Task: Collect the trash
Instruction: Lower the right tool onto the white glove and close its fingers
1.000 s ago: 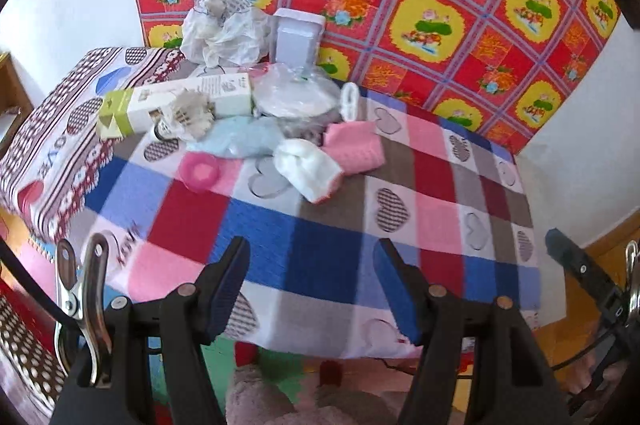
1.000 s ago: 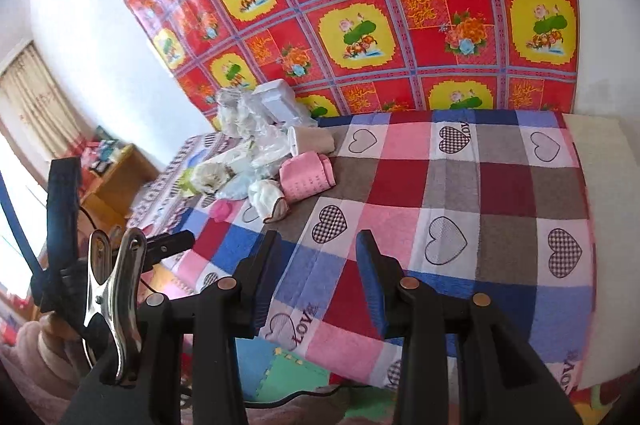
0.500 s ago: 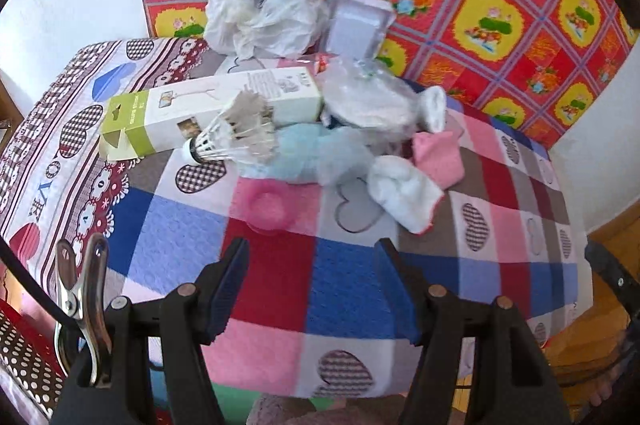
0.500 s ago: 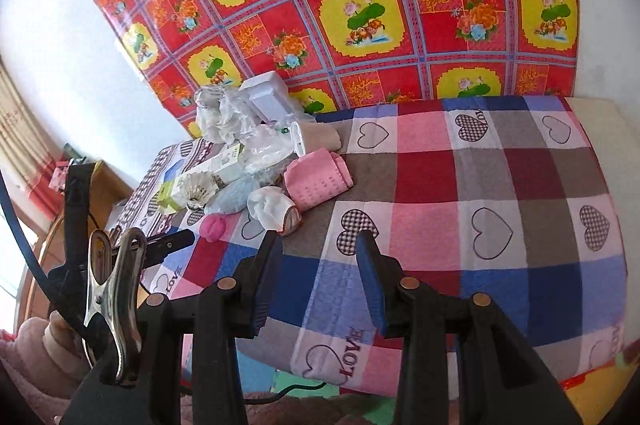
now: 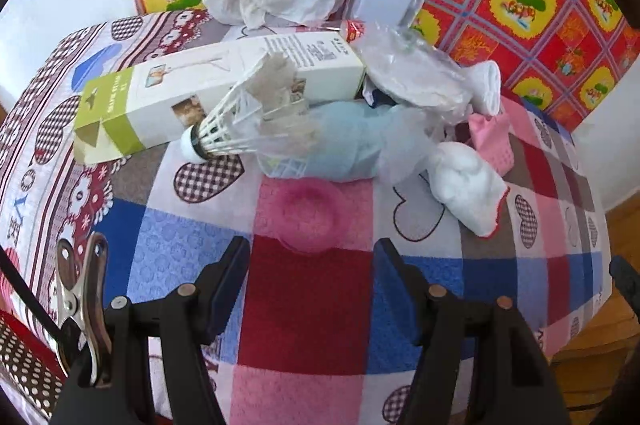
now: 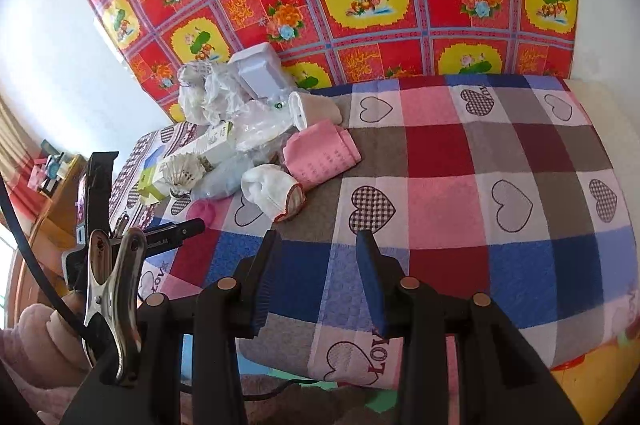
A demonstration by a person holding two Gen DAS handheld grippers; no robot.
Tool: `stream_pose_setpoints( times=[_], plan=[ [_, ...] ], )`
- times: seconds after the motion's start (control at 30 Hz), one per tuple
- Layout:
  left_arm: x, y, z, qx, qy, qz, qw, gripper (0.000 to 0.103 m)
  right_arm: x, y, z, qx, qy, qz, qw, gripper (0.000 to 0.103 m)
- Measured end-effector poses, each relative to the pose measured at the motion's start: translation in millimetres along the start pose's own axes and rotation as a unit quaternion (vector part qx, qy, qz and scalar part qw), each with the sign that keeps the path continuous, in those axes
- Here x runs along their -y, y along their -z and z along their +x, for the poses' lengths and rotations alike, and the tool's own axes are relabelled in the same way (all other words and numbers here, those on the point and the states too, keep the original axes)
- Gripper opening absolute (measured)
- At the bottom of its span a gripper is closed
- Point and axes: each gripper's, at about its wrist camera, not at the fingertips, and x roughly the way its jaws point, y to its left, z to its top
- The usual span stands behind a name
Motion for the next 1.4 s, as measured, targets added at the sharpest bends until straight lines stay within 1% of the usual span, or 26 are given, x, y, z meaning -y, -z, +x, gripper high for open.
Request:
stream_pose_setpoints(
  times=[0.13, 0.23, 0.4, 0.53, 0.63, 0.77, 0.83, 0.87, 0.9, 1.0, 1.1, 1.23, 1.4],
  plan=[
    [0.7, -1.7, 7.2, 0.000, 0.005, 0.005, 1.0000, 0.067, -2.3, 1.2, 5.8, -0.006, 0.007, 0.006, 1.000, 0.040],
    [0.2, -2.6, 12.3, -0.002, 0.006, 0.005, 1.0000, 0.064, -5.8, 1.4, 8.7, -0.011, 0.011, 0.004, 1.000, 0.040],
    [3.3, -4.5, 15.6, 0.004, -0.005, 0.015, 0.9999, 0.061, -8.2, 0.7, 10.1, -0.014, 0.014, 0.003, 1.000, 0.040],
    [5.2, -4.2, 16.9, 0.008, -0.012, 0.019, 0.9997, 0.061, -8.5, 0.4, 16.4, -0.027, 0.013, 0.004, 1.000, 0.040],
    [4.8, -4.9, 17.5, 0.009, -0.014, 0.018, 0.9997, 0.061, -11.4, -2.5, 23.8, -0.036, 0.011, -0.006, 0.999, 0.040],
    [5.5, -3.7, 17.5, 0.014, -0.030, 0.026, 0.9991, 0.050, -20.5, -8.3, 39.4, -0.056, 0.010, -0.027, 0.998, 0.040],
    [5.1, -3.2, 17.1, 0.016, -0.034, 0.027, 0.9989, 0.046, -23.7, -11.1, 47.8, -0.065, 0.011, -0.029, 0.997, 0.040],
    [4.6, -2.9, 16.7, 0.017, -0.035, 0.027, 0.9989, 0.042, -24.7, -12.3, 51.7, -0.068, 0.010, -0.029, 0.997, 0.040],
    [4.3, -2.8, 16.4, 0.017, -0.037, 0.028, 0.9988, 0.041, -25.5, -13.8, 55.9, -0.072, 0.008, -0.027, 0.997, 0.040],
    [2.2, -1.3, 14.2, 0.017, -0.029, 0.029, 0.9990, 0.041, -30.4, -17.3, 67.4, -0.080, 0.004, -0.030, 0.996, 0.040],
    [-0.6, 2.2, 9.7, 0.016, -0.019, 0.027, 0.9993, 0.040, -36.2, -20.8, 79.8, -0.089, 0.002, -0.038, 0.995, 0.048],
    [-3.6, 2.3, 3.4, 0.017, -0.007, 0.022, 0.9996, 0.040, -42.9, -25.5, 98.4, -0.100, 0.001, -0.045, 0.994, 0.048],
    [-6.4, 3.2, -2.8, 0.016, 0.007, 0.024, 0.9996, 0.041, -47.8, -32.1, 123.1, -0.106, 0.015, -0.052, 0.993, 0.048]
  ],
)
